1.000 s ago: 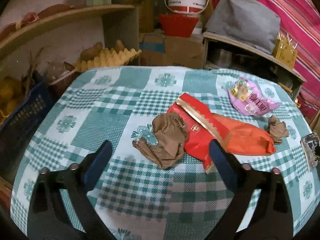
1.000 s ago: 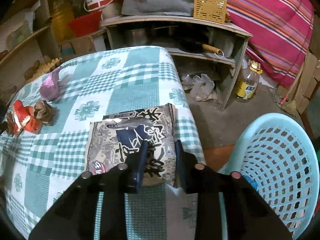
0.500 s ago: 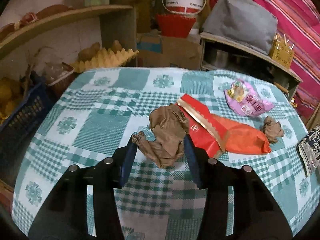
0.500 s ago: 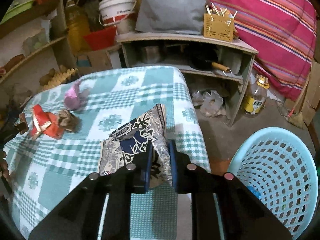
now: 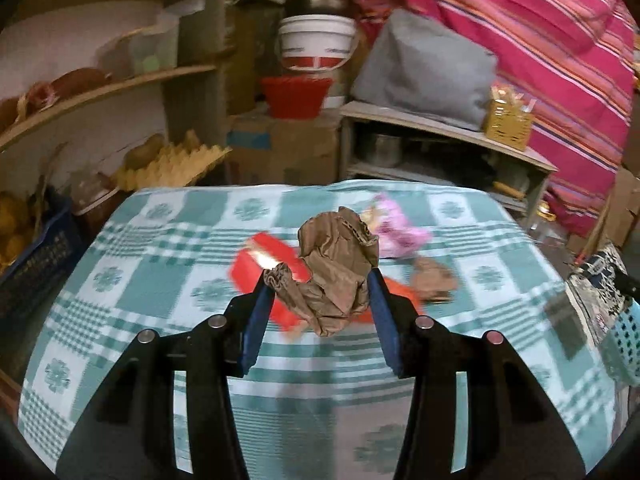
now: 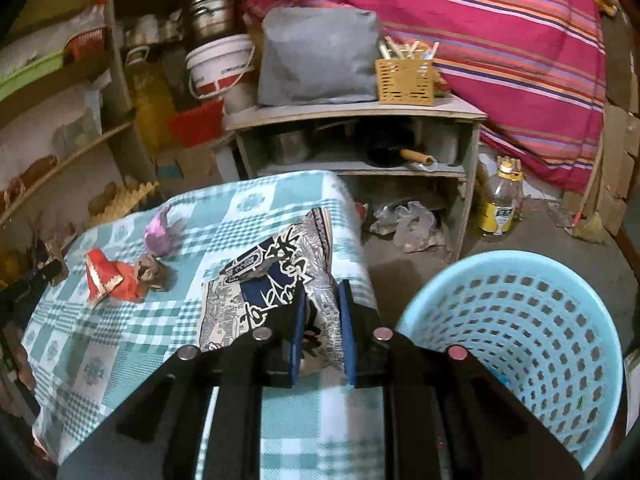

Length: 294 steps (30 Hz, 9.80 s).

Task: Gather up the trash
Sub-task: 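Carry the printed bag with the right tool while the left tool carries the brown paper to the basket, then open the right tool dropping the printed bag while the left tool drops the brown paper into the basket, then move both open tools back over the table, then grasp the small brown cloth with the right tool while the left tool grasps the red gold-striped packet, then lift the red packet with the left tool while the right tool carries the brown cloth toward the basket, then open both tools to drop the red packet and brown cloth into the basket, then move both open tools back over the table toward the orange bag and pink packet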

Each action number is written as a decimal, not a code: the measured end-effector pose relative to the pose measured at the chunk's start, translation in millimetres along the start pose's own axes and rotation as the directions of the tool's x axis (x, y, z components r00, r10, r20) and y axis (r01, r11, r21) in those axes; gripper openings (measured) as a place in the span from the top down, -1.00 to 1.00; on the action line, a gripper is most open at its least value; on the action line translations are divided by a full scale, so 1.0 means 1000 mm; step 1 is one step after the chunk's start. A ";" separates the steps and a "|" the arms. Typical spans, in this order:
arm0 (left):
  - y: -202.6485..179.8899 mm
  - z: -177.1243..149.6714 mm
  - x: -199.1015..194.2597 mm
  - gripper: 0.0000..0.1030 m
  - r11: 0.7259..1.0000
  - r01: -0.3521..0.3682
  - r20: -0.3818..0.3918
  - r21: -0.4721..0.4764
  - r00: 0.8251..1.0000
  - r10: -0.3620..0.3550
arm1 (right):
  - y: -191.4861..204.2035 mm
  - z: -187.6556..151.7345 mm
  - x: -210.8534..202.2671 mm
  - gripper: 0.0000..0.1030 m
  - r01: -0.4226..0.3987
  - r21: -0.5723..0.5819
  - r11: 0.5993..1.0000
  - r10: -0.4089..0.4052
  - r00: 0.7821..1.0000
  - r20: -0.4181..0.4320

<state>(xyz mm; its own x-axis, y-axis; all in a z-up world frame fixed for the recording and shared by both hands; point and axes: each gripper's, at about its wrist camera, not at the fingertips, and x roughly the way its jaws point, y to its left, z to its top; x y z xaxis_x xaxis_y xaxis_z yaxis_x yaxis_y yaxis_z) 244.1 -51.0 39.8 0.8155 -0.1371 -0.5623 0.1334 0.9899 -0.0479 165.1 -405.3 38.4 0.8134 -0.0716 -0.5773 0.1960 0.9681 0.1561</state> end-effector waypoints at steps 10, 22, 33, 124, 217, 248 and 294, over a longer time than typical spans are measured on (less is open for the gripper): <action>-0.090 -0.010 -0.013 0.10 0.988 0.121 0.015 0.101 0.992 -0.123 | -0.080 -0.003 -0.053 0.67 0.102 0.093 0.990 -0.107 0.993 0.049; -0.201 -0.027 -0.022 0.10 0.942 0.262 -0.008 0.209 0.964 -0.267 | -0.157 -0.022 -0.081 0.67 0.252 0.130 0.959 -0.256 0.966 0.017; -0.276 -0.045 -0.031 0.09 0.891 0.362 -0.038 0.275 0.930 -0.366 | -0.180 -0.033 -0.071 0.50 0.283 0.118 0.952 -0.278 0.959 -0.056; 0.085 -0.011 0.042 -0.89 0.988 -0.155 -0.033 -0.030 0.988 0.154 | 0.157 0.000 0.068 -0.91 -0.001 -0.193 0.981 -0.009 0.999 -0.048; -0.077 0.007 -0.010 0.26 0.978 0.184 -0.065 0.095 0.982 -0.179 | -0.012 0.004 -0.031 0.24 0.115 -0.010 0.993 -0.114 0.993 0.023; -0.337 -0.058 -0.002 0.21 0.806 0.527 -0.199 0.270 0.849 -0.489 | -0.174 -0.026 -0.082 0.25 0.244 0.123 0.962 -0.244 0.970 -0.021; -0.069 -0.008 0.043 -0.89 0.998 0.025 -0.081 0.065 0.996 -0.019 | 0.007 -0.001 0.016 -0.65 0.106 -0.014 0.994 -0.107 0.992 -0.065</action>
<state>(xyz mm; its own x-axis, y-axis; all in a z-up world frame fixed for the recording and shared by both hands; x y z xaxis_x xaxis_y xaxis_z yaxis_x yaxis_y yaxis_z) 265.4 -125.4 12.0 0.7642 -0.1528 -0.6266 0.1899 0.9818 -0.0078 178.8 -399.3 30.0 0.7502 -0.1586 -0.6419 0.2736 0.9583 0.0830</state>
